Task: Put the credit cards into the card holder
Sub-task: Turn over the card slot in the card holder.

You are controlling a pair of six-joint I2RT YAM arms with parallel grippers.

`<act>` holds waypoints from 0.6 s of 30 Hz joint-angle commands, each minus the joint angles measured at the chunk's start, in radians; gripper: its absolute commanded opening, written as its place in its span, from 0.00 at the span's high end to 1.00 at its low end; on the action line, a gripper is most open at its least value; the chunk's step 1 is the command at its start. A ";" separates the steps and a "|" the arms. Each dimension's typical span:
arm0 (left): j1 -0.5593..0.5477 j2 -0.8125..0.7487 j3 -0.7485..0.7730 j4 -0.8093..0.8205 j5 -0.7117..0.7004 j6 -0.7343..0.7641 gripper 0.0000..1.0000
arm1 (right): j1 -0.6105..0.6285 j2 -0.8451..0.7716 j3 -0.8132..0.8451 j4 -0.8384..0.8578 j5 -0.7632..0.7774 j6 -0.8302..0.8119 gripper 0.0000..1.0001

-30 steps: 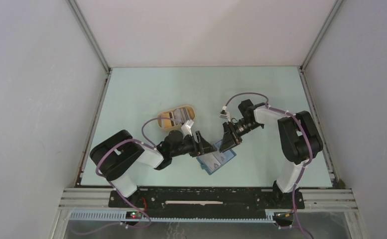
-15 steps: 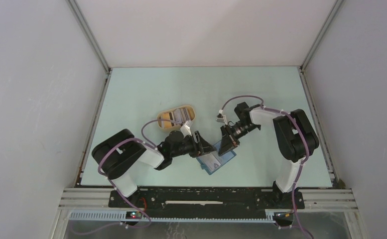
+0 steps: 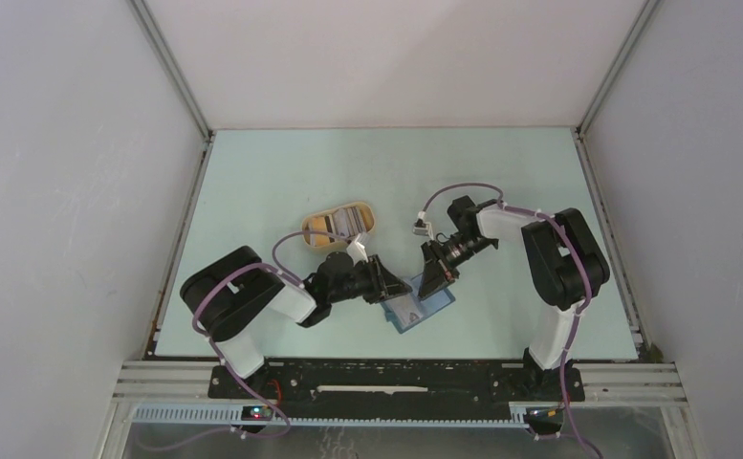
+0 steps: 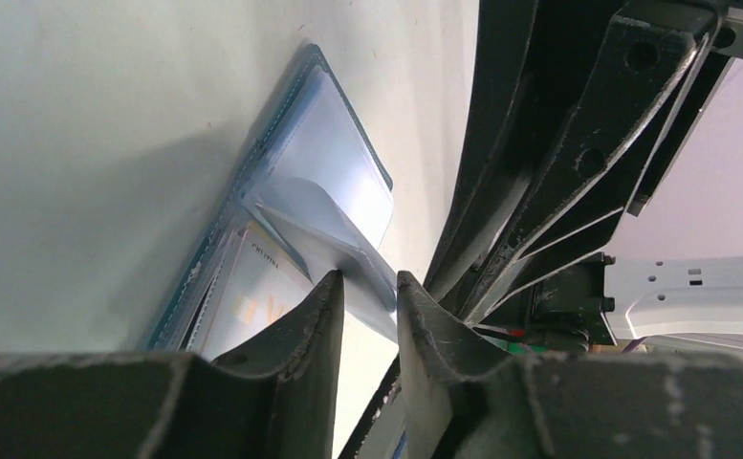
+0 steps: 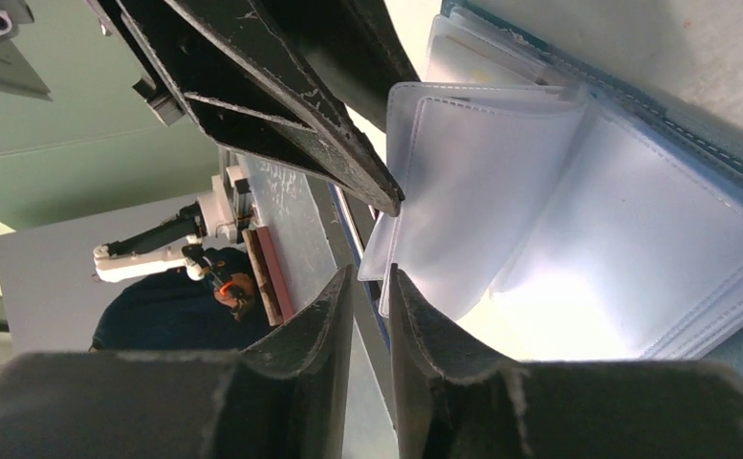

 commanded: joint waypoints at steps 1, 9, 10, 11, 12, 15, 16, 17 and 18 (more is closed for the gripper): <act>-0.002 0.008 -0.030 0.017 -0.011 0.008 0.69 | 0.015 0.000 0.032 -0.016 0.037 -0.016 0.67; 0.006 0.010 -0.033 0.018 -0.003 0.014 0.69 | 0.061 -0.044 0.039 0.012 0.208 -0.012 0.52; 0.006 0.011 -0.033 0.019 -0.002 0.014 0.69 | 0.062 -0.046 0.038 0.017 0.228 -0.010 0.52; 0.007 0.011 -0.032 0.019 -0.001 0.014 0.69 | 0.062 -0.046 0.038 0.020 0.247 -0.007 0.52; 0.007 0.011 -0.031 0.019 0.001 0.015 0.69 | 0.063 -0.047 0.036 0.023 0.262 -0.006 0.52; 0.008 0.013 -0.033 0.019 0.000 0.016 0.69 | 0.073 -0.052 0.037 0.030 0.304 -0.004 0.52; 0.008 0.012 -0.034 0.019 -0.001 0.016 0.69 | 0.074 -0.056 0.037 0.032 0.320 -0.004 0.51; 0.008 0.013 -0.035 0.019 0.000 0.016 0.69 | 0.078 -0.060 0.036 0.033 0.332 -0.007 0.50; 0.007 0.012 -0.036 0.019 -0.001 0.016 0.69 | 0.080 -0.064 0.036 0.033 0.334 -0.010 0.49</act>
